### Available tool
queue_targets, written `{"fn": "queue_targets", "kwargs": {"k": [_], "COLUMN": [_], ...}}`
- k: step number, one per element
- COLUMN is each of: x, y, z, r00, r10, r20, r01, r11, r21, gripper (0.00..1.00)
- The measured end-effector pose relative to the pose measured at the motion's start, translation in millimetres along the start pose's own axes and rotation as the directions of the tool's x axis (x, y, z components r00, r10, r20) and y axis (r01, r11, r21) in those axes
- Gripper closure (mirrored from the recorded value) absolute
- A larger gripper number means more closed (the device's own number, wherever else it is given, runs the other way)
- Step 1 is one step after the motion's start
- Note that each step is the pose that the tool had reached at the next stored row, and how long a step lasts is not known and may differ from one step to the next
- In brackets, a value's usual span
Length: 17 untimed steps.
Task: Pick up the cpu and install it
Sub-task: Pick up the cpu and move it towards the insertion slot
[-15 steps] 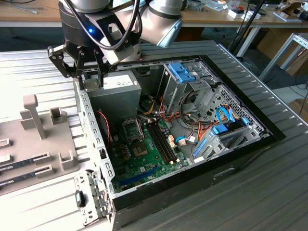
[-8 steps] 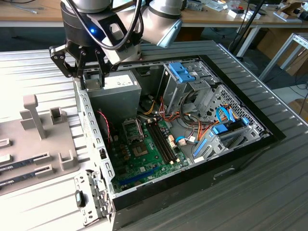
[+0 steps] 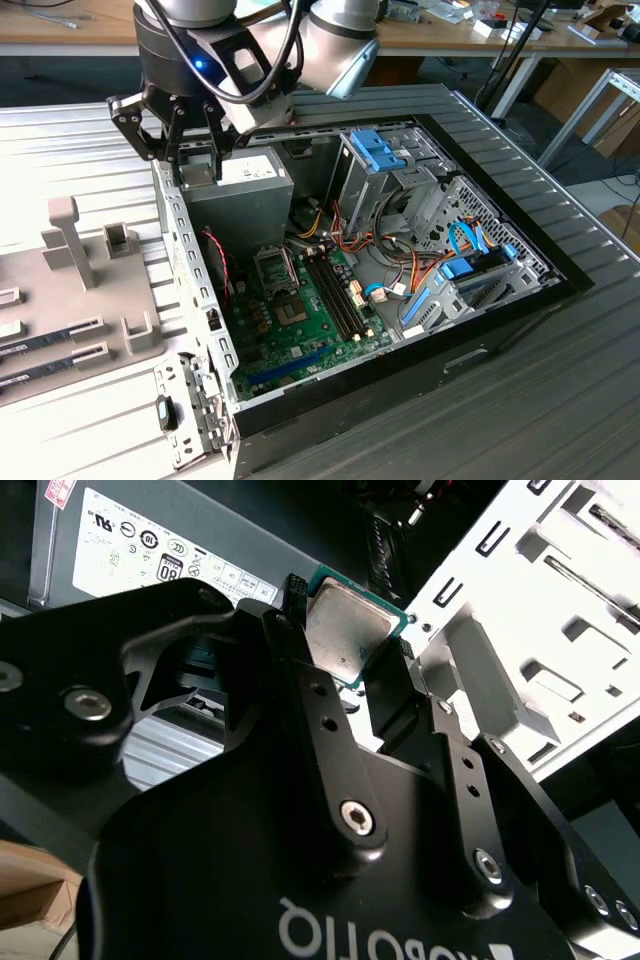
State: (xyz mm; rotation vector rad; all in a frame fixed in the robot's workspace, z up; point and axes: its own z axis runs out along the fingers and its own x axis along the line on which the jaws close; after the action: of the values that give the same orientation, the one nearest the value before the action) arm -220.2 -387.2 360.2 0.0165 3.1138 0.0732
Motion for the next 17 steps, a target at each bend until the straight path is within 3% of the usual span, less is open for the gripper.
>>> {"fn": "queue_targets", "kwargs": {"k": [17], "x": [-9.8], "y": [0.1], "z": [1.0], "r00": [1.0000], "r10": [0.000], "r20": [0.0001], "r01": [0.000], "r11": [1.0000], "r21": [-0.0001], "gripper": [0.53]}}
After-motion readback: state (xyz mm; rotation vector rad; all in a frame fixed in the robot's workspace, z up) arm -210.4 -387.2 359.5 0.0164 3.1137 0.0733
